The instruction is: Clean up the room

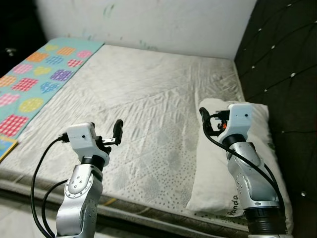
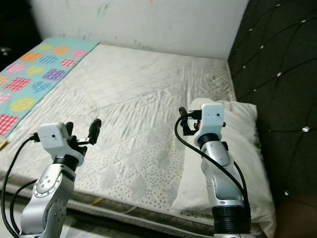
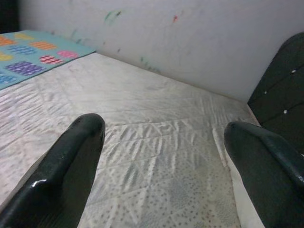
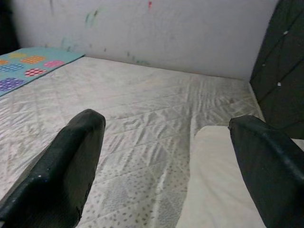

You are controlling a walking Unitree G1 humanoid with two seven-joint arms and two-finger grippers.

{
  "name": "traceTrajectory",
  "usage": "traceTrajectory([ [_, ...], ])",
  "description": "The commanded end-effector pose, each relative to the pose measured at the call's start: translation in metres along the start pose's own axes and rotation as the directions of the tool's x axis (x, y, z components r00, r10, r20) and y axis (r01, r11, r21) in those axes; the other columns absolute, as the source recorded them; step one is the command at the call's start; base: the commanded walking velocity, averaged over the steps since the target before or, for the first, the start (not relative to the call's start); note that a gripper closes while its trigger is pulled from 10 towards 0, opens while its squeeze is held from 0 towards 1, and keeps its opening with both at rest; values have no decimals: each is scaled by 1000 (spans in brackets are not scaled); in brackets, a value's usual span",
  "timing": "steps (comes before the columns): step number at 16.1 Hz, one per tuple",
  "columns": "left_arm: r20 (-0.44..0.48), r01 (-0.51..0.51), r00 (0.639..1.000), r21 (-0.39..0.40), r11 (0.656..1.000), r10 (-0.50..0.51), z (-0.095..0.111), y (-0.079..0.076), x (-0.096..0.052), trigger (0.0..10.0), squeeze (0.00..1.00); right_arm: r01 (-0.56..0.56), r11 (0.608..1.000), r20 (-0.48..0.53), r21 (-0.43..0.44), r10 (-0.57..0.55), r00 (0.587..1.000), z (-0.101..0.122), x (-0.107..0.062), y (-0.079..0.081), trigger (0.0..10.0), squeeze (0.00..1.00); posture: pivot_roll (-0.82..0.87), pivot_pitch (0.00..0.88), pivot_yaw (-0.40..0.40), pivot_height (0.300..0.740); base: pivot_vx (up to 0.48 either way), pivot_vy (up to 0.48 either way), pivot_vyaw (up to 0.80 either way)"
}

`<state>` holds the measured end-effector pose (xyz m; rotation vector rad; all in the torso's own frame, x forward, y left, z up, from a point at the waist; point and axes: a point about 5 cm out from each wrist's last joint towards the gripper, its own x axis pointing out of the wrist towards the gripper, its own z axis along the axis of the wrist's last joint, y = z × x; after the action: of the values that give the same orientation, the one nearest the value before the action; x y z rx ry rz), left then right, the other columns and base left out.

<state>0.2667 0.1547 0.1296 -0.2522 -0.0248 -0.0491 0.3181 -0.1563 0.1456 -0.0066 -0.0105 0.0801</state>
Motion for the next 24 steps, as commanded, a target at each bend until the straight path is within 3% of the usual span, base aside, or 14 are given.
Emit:
traceTrajectory([
  [1, -1, 2, 1000, -3, 1000, -2, 0, 0, 0, 10000, 0, 4, 1000, 15, -8, -4, 1000, 4, 2, -1, 10000, 0, -138, 0, -13, 740, 0, 0, -587],
  [12, 16, 17, 1000, -10, 1000, -16, 3, -3, 1, 10000, 0, 5, 1000, 7, -11, -5, 1000, 2, 2, -2, 10000, 0, -138, 0, -17, 740, 182, 367, -102],
  [16, 43, 42, 998, -27, 999, -41, 6, -4, 1, 10000, 0, 3, 1000, 8, -19, -3, 1000, 2, 3, -2, 10000, 0, -138, 0, -19, 740, 0, 0, 0],
  [24, 49, 61, 997, -31, 998, -60, 7, -6, 1, 10000, 0, 4, 1000, 6, -23, -3, 1000, 1, 3, -2, 10000, 0, -138, 0, -17, 740, 382, 0, 0],
])
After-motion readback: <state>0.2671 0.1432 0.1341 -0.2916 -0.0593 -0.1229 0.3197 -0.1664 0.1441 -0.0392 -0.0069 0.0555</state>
